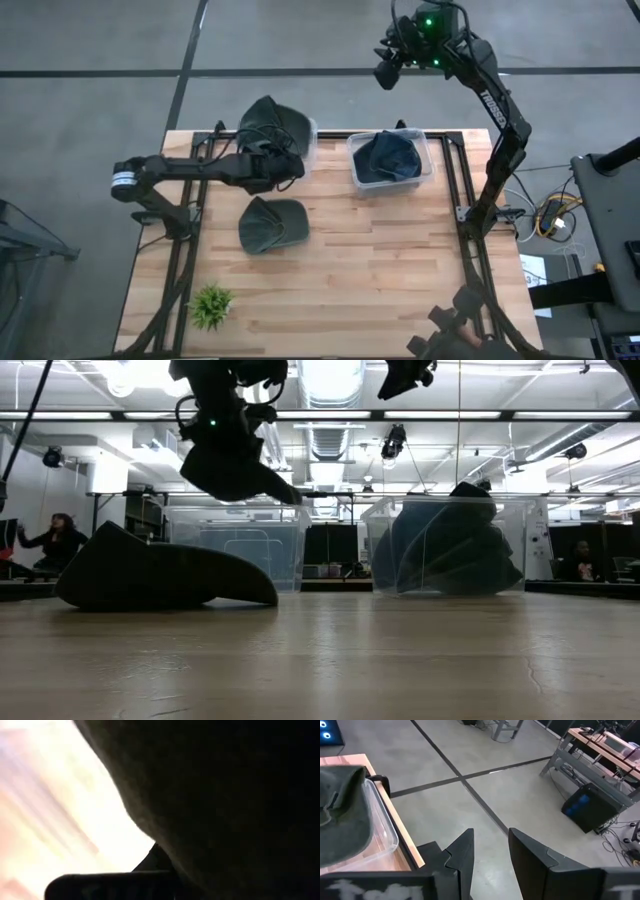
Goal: Pick & Place hat
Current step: Put the bottom green cap into the left transparent bin
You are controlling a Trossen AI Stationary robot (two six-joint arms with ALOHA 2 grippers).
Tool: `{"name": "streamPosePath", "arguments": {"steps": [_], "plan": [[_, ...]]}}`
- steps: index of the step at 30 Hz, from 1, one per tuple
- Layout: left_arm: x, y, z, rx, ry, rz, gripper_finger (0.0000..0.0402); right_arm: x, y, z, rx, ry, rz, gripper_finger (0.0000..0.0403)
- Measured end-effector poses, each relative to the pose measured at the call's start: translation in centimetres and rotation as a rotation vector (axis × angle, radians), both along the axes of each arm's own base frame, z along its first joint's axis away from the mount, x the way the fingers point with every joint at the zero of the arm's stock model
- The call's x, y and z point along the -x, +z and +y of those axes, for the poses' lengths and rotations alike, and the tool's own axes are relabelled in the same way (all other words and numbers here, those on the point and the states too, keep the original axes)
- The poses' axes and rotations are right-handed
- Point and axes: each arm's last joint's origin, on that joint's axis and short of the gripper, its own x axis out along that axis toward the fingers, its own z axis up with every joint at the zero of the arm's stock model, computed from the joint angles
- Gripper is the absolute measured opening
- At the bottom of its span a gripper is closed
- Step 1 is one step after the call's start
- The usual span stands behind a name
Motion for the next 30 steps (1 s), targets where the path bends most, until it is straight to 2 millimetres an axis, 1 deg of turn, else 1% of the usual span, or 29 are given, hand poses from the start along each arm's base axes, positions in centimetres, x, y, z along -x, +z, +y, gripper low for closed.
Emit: {"name": "streamPosePath", "arguments": {"steps": [3,10,14,19,30], "plan": [[-0.09,-0.12,0.04,0.029,0.018,-0.040,0.0003,0.00,0.00,0.00,-0.008,-0.005,-0.008,0.0116],[0.12,-0.40,0.43,0.088,0.012,-0.029,0.0003,0.03,-0.15,0.07,-0.022,-0.006,0.002,0.0116],[0.17,-0.42,0.56,0.089,0.019,-0.031,0.0004,0.04,-0.17,0.08,-0.025,-0.007,0.003,0.0116],[0.24,-0.43,0.77,0.090,0.027,-0.031,0.0019,0.04,-0.20,0.08,-0.027,-0.007,0.004,0.0116],[0.30,-0.65,0.78,0.084,0.025,-0.015,0.0026,0.04,-0.20,0.08,-0.027,-0.007,0.004,0.0116]]}}
